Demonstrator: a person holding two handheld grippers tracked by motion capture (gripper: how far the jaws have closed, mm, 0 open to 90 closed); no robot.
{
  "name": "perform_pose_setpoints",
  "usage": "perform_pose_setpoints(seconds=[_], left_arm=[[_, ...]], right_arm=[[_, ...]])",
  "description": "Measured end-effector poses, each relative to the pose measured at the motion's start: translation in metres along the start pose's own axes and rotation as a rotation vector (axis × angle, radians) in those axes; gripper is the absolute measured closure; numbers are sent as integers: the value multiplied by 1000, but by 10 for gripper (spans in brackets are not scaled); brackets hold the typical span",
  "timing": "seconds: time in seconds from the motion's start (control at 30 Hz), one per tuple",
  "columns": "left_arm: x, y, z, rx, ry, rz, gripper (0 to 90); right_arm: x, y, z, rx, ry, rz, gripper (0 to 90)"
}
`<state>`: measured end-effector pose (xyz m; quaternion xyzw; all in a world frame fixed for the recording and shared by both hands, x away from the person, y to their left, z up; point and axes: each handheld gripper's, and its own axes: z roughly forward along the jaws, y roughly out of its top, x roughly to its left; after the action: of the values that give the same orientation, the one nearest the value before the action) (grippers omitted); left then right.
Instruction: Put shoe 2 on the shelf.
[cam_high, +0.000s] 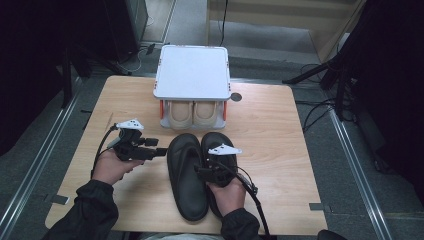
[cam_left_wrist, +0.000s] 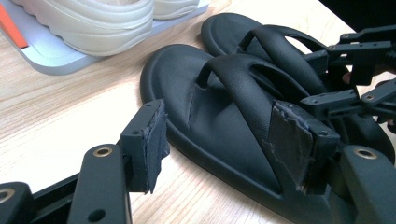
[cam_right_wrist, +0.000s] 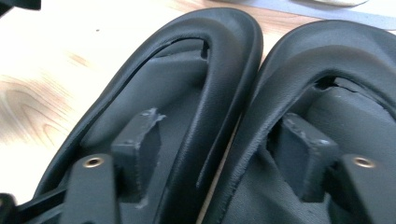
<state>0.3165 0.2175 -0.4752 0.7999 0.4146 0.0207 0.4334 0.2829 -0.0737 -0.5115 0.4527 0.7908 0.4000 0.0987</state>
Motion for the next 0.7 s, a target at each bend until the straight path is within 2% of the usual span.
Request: perform_pose_setpoints(seconds=[0.17,0.23,0.37,0.47,0.7], left_arm=[[0,2,2,1,-2,1,379],[1,3,2,4,-10,4,380],[1,4,3,3,-10,-2,380],[2,5,2,-9,-22,-11,380],[3,5,1,-12,-17,-18,381]], right_arm=[[5,0,5,4,-39,-4,403],[8,0,8,5,-58,13,429],[9,0,13,32,-53,13,468],[11,1,14,41,-64,-10,518],[13,3,15,50,-79,-38,545]])
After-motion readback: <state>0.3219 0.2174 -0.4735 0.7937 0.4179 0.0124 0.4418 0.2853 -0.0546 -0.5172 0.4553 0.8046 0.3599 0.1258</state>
